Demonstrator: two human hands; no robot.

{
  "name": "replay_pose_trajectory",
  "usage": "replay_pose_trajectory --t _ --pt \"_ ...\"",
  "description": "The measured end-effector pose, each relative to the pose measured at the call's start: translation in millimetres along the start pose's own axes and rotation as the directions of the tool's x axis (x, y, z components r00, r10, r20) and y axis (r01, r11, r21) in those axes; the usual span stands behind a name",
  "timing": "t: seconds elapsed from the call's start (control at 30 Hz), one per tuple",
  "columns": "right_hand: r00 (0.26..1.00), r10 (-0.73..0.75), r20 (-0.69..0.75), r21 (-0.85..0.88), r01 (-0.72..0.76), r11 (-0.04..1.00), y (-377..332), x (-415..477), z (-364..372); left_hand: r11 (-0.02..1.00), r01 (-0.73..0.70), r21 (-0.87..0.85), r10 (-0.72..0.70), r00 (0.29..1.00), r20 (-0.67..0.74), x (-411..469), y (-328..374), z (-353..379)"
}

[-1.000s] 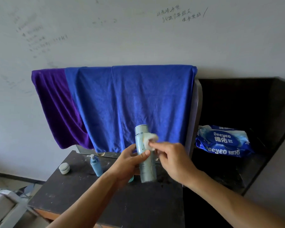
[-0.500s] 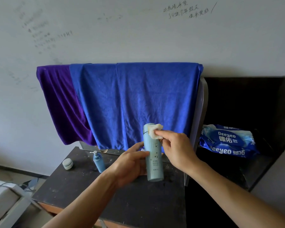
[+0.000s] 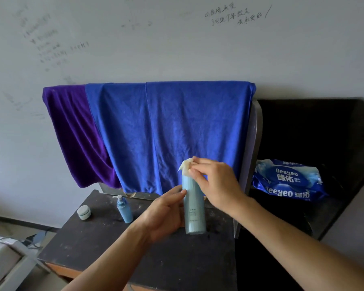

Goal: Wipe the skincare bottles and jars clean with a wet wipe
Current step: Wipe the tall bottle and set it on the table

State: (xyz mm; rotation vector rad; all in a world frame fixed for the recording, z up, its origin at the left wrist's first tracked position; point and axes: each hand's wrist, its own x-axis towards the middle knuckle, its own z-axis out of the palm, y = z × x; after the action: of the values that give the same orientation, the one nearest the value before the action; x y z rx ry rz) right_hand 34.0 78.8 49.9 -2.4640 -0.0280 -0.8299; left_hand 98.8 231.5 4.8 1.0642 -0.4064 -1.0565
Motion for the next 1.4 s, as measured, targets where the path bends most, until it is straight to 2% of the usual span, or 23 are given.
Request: replay_pose_trajectory --t 0.1,0.17,0.23,0.37,0.47,0.6,0.7,0.83,0.87,0.93,1.03,1.1,1.13,1.23,1.3,1.4 --pt "0.997 -0.06 -0.049 -0.018 0.059 0.998 -4.4 -40.6 15.8 0.998 -0.031 -0.063 0.031 1.0 -0.003 -1.3 0.9 -4.1" --pt "0.996 -0.058 0.065 0.074 0.053 0.996 -3.6 -62.3 9.9 0.996 -0.038 -0.082 0.036 0.999 -0.024 -3.9 1.9 -16.8" --pt "0.99 0.039 0.138 0.136 -0.058 0.989 4.6 -61.2 -2.3 0.995 -0.036 -0.096 0.033 0.999 -0.029 -3.8 3.0 -28.7" --pt "0.97 0.217 -0.108 0.17 -0.197 0.966 20.4 -16.1 -8.8 0.984 -0.045 -0.17 0.052 0.998 0.033 6.0 7.0 -27.5" --pt "0.985 0.153 -0.075 0.143 -0.141 0.98 7.0 -13.0 5.5 0.987 -0.064 -0.15 0.069 0.997 0.024 11.7 11.6 -16.7" --pt "1.0 0.001 -0.005 0.112 0.0 0.994 -10.2 -68.9 15.8 0.981 -0.13 -0.144 0.116 0.988 -0.098 10.9 16.9 -24.4" --pt "0.997 0.013 0.071 0.14 -0.023 0.99 -3.5 -90.2 6.2 0.977 -0.146 -0.159 0.12 0.98 -0.16 9.8 14.5 -38.5" --pt "0.994 0.039 -0.101 0.107 -0.028 0.994 8.6 -48.7 -6.5 0.987 -0.125 -0.1 0.112 0.985 -0.131 11.2 10.2 -24.7" --pt "0.994 0.047 -0.096 0.094 -0.038 0.995 7.2 -36.9 -4.0 0.989 -0.123 -0.086 0.113 0.987 -0.112 12.8 9.2 -20.1" --pt "0.999 0.036 -0.021 0.043 -0.035 0.998 1.4 -33.9 6.9 0.992 -0.109 -0.069 0.101 0.989 -0.112 15.7 8.8 -14.2" --pt "0.99 -0.083 0.11 -0.027 0.086 0.996 -2.2 -72.7 16.1 0.994 -0.094 -0.05 0.083 0.979 -0.188 14.3 10.2 -22.9" --pt "0.972 -0.093 0.214 0.024 0.09 0.996 5.1 -91.7 10.1 0.995 -0.097 -0.037 0.084 0.962 -0.26 9.1 8.1 -32.2" --pt "0.975 -0.066 0.213 0.047 0.057 0.997 11.9 -92.2 7.0 0.995 -0.09 -0.03 0.078 0.957 -0.279 7.2 5.6 -34.7" --pt "0.998 0.052 0.046 0.086 -0.056 0.995 24.5 -65.8 -2.8 0.999 -0.042 0.008 0.043 0.958 -0.283 2.8 -0.7 -28.8" --pt "0.997 0.057 -0.057 0.076 -0.052 0.996 21.2 -37.8 -7.0 0.998 -0.009 0.056 0.023 0.966 -0.256 1.9 -2.9 -18.2" --pt "0.995 0.025 -0.092 0.062 -0.019 0.998 10.2 -8.0 0.3 0.995 -0.008 0.096 0.026 0.982 -0.186 0.4 -7.3 -3.1"
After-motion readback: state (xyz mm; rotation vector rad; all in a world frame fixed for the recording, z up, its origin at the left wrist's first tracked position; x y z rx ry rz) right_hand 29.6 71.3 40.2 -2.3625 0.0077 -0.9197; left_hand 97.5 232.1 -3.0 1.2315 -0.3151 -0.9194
